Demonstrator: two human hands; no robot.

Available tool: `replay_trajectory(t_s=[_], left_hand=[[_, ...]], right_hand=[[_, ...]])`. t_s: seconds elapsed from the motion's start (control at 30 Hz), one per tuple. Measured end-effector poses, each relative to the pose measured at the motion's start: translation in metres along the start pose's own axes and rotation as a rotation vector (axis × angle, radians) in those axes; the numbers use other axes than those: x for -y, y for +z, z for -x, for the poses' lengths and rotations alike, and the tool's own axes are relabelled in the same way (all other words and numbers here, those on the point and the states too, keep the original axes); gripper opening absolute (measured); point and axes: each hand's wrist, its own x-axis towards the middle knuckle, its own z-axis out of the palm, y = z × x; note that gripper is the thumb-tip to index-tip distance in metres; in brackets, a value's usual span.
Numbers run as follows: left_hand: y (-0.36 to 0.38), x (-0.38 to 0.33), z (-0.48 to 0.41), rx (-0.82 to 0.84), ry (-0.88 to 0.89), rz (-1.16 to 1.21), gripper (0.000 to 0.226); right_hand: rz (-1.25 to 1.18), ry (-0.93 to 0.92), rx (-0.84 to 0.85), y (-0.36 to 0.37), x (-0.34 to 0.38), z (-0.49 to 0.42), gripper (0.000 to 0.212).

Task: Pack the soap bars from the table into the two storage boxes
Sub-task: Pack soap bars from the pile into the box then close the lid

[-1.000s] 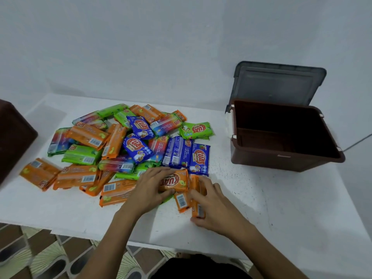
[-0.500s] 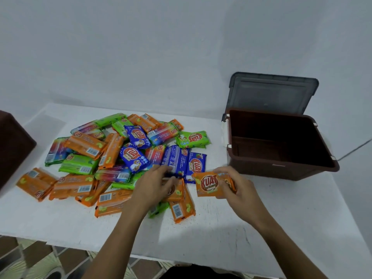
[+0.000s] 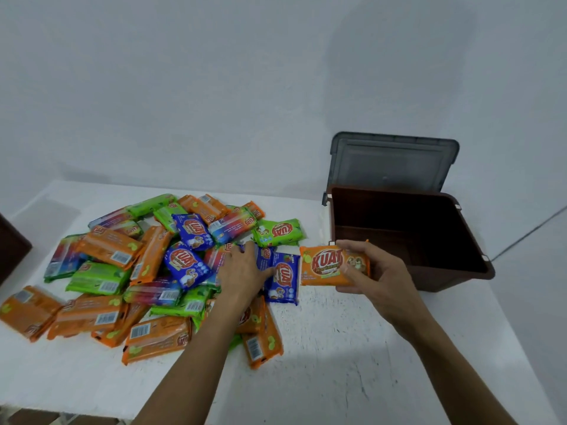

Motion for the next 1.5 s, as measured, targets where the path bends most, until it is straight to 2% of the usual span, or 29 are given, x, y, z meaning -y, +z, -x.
replay_trajectory(t_s=[0.17, 0.27, 0.37, 0.67, 0.73, 0.83, 0.93, 1.07, 1.23, 1.37, 1.5], left_hand=[[-0.004, -0.002, -0.007, 0.068, -0.038, 0.080, 0.082], [-0.008, -0.003, -0.009, 0.084, -0.028, 0.131, 0.074], [-0.010, -0.002, -0.009, 0.085, -0.016, 0.286, 0.066], [-0.049, 0.009, 0.014, -0.076, 0.079, 0.621, 0.044], [-0.062, 0.002, 0.018, -0.047, 0.077, 0.858, 0.041], [-0.074, -0.020, 0.023, 0.120, -0.055, 1.288, 0.035], [-0.073, -0.046, 0.022, 0.237, -0.118, 1.481, 0.031], [-0.065, -0.085, 0.021, 0.357, -0.105, 1.574, 0.046], [-0.057, -0.113, 0.008, 0.454, -0.047, 1.720, 0.057], [-0.055, -0.128, 0.000, 0.401, -0.049, 1.697, 0.048], [-0.052, -0.132, -0.005, 0.400, -0.100, 1.675, 0.053]], right_hand=[[-0.002, 0.004, -0.006, -0.007, -0.002, -0.004, 0.034], [-0.004, 0.013, -0.007, -0.012, -0.002, -0.005, 0.034], [-0.007, 0.007, -0.009, -0.017, -0.001, -0.007, 0.034], [-0.025, -0.012, -0.078, -0.042, 0.001, -0.014, 0.035], [-0.052, -0.014, -0.096, -0.051, 0.003, -0.018, 0.033], [-0.084, -0.023, -0.138, -0.065, 0.004, -0.026, 0.030], [-0.053, -0.050, -0.185, -0.078, 0.002, -0.040, 0.029], [-0.007, -0.033, -0.199, -0.095, -0.010, -0.067, 0.025], [0.032, 0.117, -0.076, -0.107, -0.030, -0.103, 0.032], [0.165, 0.196, 0.047, -0.104, -0.038, -0.124, 0.036], [0.172, 0.274, 0.137, -0.098, -0.055, -0.143, 0.032]])
